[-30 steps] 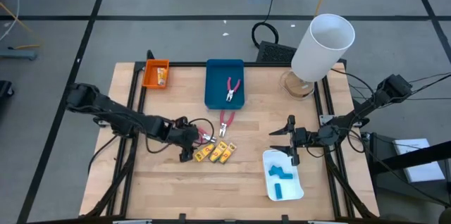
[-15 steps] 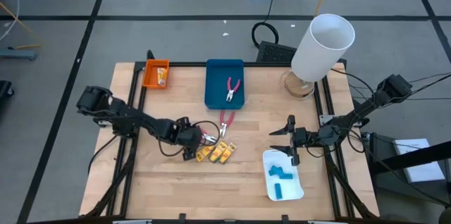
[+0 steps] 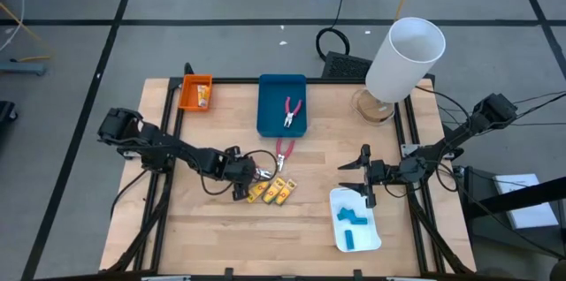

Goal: Pick & Place School Supplies
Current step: Put the bottom pink hole puncher into the blue bin

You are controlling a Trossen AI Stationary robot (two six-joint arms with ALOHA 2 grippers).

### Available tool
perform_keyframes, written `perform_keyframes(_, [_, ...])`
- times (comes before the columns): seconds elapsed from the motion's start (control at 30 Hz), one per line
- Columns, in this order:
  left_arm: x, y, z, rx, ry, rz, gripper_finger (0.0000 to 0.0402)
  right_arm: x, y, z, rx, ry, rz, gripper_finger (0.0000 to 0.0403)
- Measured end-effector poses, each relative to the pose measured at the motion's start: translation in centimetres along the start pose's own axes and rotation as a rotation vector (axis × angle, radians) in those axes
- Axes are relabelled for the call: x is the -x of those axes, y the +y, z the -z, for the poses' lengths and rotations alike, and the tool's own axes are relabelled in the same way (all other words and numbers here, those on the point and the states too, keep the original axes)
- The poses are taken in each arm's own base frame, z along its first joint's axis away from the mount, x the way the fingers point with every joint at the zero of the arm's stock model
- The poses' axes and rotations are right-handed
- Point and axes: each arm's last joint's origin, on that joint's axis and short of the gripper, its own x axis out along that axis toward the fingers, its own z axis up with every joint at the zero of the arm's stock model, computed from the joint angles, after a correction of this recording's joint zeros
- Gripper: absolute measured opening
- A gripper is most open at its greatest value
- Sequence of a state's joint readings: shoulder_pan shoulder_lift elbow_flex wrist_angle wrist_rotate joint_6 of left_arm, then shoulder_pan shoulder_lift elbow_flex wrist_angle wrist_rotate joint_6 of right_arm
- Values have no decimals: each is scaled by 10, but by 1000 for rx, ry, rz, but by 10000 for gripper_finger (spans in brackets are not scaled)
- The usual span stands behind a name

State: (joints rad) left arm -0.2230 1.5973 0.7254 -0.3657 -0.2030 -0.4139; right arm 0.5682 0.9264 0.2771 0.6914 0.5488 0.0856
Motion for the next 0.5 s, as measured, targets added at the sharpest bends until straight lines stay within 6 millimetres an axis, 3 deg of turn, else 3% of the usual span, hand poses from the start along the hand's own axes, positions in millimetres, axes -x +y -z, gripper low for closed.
perform_keyframes(0.23, [-1, -2, -6, 49, -62, 23, 122, 0, 0, 0, -1, 0, 0, 210])
perform_keyframes(0.5, [-1, -3, -6, 138, -67, 32, 82, 0, 0, 0, 0, 0, 0, 210])
